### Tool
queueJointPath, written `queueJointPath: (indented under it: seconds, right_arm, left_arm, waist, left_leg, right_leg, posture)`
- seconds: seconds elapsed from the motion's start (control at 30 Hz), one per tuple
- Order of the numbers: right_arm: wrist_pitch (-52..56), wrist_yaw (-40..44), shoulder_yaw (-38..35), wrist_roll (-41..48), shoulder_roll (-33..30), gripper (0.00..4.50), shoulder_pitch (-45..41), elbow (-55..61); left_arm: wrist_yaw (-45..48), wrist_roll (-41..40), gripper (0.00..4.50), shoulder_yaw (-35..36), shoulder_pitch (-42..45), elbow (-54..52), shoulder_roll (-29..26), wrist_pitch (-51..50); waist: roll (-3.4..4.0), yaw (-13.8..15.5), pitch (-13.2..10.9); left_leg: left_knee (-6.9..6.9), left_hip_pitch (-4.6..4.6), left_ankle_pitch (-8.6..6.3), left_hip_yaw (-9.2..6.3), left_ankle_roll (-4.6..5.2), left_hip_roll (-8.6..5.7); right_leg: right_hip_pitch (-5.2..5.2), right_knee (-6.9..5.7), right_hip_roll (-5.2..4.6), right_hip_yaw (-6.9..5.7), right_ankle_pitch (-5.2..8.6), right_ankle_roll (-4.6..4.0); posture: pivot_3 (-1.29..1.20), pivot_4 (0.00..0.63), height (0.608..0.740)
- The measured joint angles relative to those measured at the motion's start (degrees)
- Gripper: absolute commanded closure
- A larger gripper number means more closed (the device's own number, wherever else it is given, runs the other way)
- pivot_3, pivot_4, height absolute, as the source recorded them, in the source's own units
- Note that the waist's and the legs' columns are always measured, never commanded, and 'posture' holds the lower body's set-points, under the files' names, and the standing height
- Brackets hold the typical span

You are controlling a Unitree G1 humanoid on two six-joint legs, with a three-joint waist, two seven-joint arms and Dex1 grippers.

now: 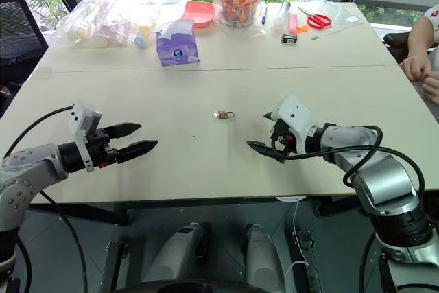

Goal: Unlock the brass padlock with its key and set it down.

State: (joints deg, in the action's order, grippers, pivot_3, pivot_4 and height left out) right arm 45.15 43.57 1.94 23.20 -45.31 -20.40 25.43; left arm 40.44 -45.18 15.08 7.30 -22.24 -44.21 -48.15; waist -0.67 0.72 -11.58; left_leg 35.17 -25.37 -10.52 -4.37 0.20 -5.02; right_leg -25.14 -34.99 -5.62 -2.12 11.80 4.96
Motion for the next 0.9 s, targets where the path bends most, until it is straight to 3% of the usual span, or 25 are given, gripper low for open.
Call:
queueJointPath:
  seconds: [0.5,0.57,0.7,0.9]
  right_arm:
    - [0.1,-0.5,0.4,-0.5,1.5,0.0,-1.9,-1.1]
    - [0.3,-0.5,1.6,-0.6,2.3,0.0,-5.0,-2.8]
    - [1.5,2.7,8.8,-1.8,6.0,0.0,-18.4,-9.5]
    - [-7.7,10.6,20.6,-10.1,12.9,0.0,-31.7,-34.2]
  left_arm:
    - [-1.2,-0.3,0.02,0.0,0.3,-0.1,1.1,0.1]
    - [-0.6,0.6,0.02,-0.5,1.9,0.6,0.4,0.5]
    - [5.5,2.7,0.02,-2.2,6.9,4.5,-6.9,1.4]
    - [16.8,1.7,0.02,-2.0,11.7,8.6,-12.8,1.5]
  waist:
    - [0.0,0.0,0.0]
    - [0.0,0.0,0.0]
    - [-0.01,-0.7,0.0]
    - [-0.04,-1.5,0.0]
  left_leg:
    - [0.03,0.01,0.01,0.0,0.01,0.0]
    - [0.07,0.01,0.01,0.0,0.01,0.0]
    - [0.08,0.06,0.05,0.07,-0.02,0.1]
    - [0.04,0.03,0.12,0.14,0.14,-0.07]
  right_leg:
    - [0.01,-0.03,0.02,0.0,-0.01,0.0]
    - [0.0,-0.08,0.04,0.0,-0.03,-0.02]
    - [-0.05,-0.16,0.14,-0.03,-0.11,-0.14]
    - [-0.05,-0.12,0.12,-0.08,-0.19,0.14]
  posture:
    - [0.0,0.15,0.74]
    - [0.0,0.15,0.74]
    - [0.0,0.15,0.74]
    - [0.0,0.15,0.74]
